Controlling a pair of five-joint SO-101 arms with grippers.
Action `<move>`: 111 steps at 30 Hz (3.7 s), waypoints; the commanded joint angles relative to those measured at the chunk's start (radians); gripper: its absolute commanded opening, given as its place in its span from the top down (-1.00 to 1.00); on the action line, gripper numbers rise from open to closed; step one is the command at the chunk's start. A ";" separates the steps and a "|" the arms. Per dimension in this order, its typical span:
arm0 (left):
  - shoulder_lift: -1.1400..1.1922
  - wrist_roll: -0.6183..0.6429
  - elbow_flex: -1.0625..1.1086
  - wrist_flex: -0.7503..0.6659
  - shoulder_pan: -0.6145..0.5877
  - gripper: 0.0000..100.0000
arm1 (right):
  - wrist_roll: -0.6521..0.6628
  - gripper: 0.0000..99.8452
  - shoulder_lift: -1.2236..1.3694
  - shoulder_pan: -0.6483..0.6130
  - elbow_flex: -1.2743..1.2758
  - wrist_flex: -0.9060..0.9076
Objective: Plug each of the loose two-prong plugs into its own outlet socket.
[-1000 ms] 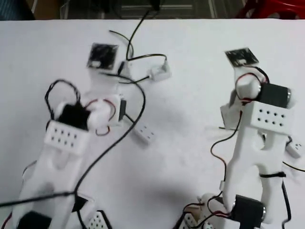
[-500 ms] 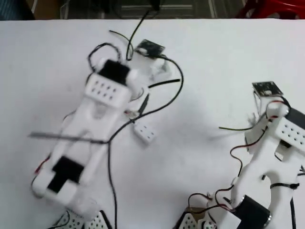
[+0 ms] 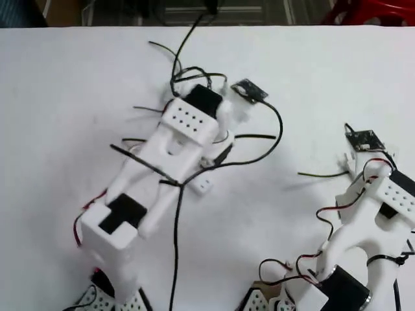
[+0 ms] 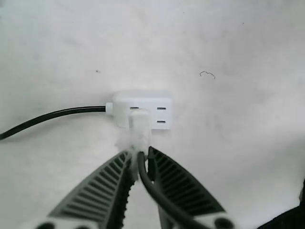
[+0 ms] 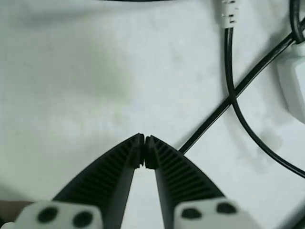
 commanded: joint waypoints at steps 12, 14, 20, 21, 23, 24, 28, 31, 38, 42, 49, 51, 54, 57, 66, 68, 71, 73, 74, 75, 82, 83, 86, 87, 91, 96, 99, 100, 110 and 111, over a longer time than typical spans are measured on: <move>0.097 -0.014 -0.038 0.002 0.091 0.96 | 0.006 0.96 -0.030 -0.001 -0.003 -0.013; 0.097 -0.009 -0.037 0.002 0.111 0.96 | 0.006 0.96 -0.030 -0.001 -0.003 -0.013; 0.099 0.023 -0.006 -0.002 0.101 0.96 | 0.006 0.96 -0.030 0.004 -0.003 -0.013; 0.097 0.023 0.015 -0.006 0.097 0.95 | 0.006 0.96 -0.030 0.005 -0.003 -0.013; 0.097 0.023 0.066 -0.020 0.084 0.95 | 0.006 0.96 -0.030 0.007 -0.003 -0.013; 0.096 0.023 0.091 -0.034 0.076 0.95 | 0.006 0.96 -0.030 0.007 -0.003 -0.013; 0.090 0.025 0.149 -0.060 0.051 0.95 | 0.006 0.96 -0.030 0.005 -0.003 -0.013; 0.033 0.028 0.170 -0.064 0.050 0.95 | 0.006 0.96 -0.028 0.005 -0.003 -0.013; -0.142 0.025 0.356 -0.184 0.042 0.96 | 0.006 0.96 -0.028 0.007 -0.002 -0.012; -0.143 0.021 0.506 -0.316 0.018 0.96 | 0.006 0.96 -0.028 0.002 -0.002 -0.008; -0.151 -0.031 0.574 -0.359 -0.047 0.68 | 0.006 0.96 -0.028 0.004 0.026 -0.010; -0.153 -0.035 0.568 -0.356 -0.067 0.50 | 0.006 0.96 -0.028 0.002 0.035 -0.010; -0.153 -0.087 0.566 -0.361 -0.101 0.30 | 0.006 0.96 -0.028 0.002 0.043 -0.010; -0.153 -0.209 0.539 -0.358 -0.136 0.28 | 0.006 0.96 -0.028 0.005 0.046 -0.010; -0.143 -0.345 0.477 -0.367 -0.209 0.28 | 0.008 0.96 -0.028 0.007 0.046 -0.008; -0.143 -0.219 0.494 -0.413 -0.220 0.28 | 0.008 0.96 -0.028 0.007 0.046 -0.008; -0.143 0.028 0.543 -0.466 -0.240 0.28 | 0.008 0.96 -0.028 0.001 0.048 -0.008; -0.143 0.176 0.575 -0.502 -0.240 0.28 | 0.008 0.96 -0.028 -0.001 0.048 -0.007; -0.143 0.235 0.591 -0.523 -0.240 0.28 | 0.008 0.96 -0.028 -0.001 0.048 -0.007; -0.143 0.285 0.606 -0.549 -0.240 0.28 | 0.008 0.96 -0.028 -0.001 0.048 -0.007; -0.143 0.445 0.690 -0.709 -0.234 0.28 | 0.008 0.96 -0.030 0.007 0.055 -0.007; -0.143 0.477 0.690 -0.718 -0.240 0.28 | 0.008 0.96 -0.030 0.007 0.063 -0.007; -0.143 0.555 0.690 -0.738 -0.260 0.28 | 0.008 0.96 -0.030 -0.001 0.078 -0.010; -0.143 0.578 0.687 -0.738 -0.266 0.28 | 0.008 0.96 -0.030 -0.001 0.078 -0.010; -0.142 0.649 0.692 -0.756 -0.268 0.28 | 0.008 0.96 -0.030 -0.001 0.078 -0.010; -0.140 0.755 0.694 -0.756 -0.268 0.28 | 0.008 0.96 -0.030 -0.001 0.078 -0.010; -0.128 0.819 0.694 -0.756 -0.265 0.28 | 0.008 0.96 -0.030 -0.001 0.078 -0.010; -0.110 0.842 0.694 -0.756 -0.262 0.31 | 0.008 0.96 -0.030 -0.001 0.078 -0.010; 0.068 0.899 0.528 -0.652 -0.259 0.92 | 0.008 0.96 -0.033 -0.001 0.078 -0.007; 0.077 0.899 0.512 -0.632 -0.260 0.91 | 0.008 0.96 -0.033 -0.001 0.078 -0.007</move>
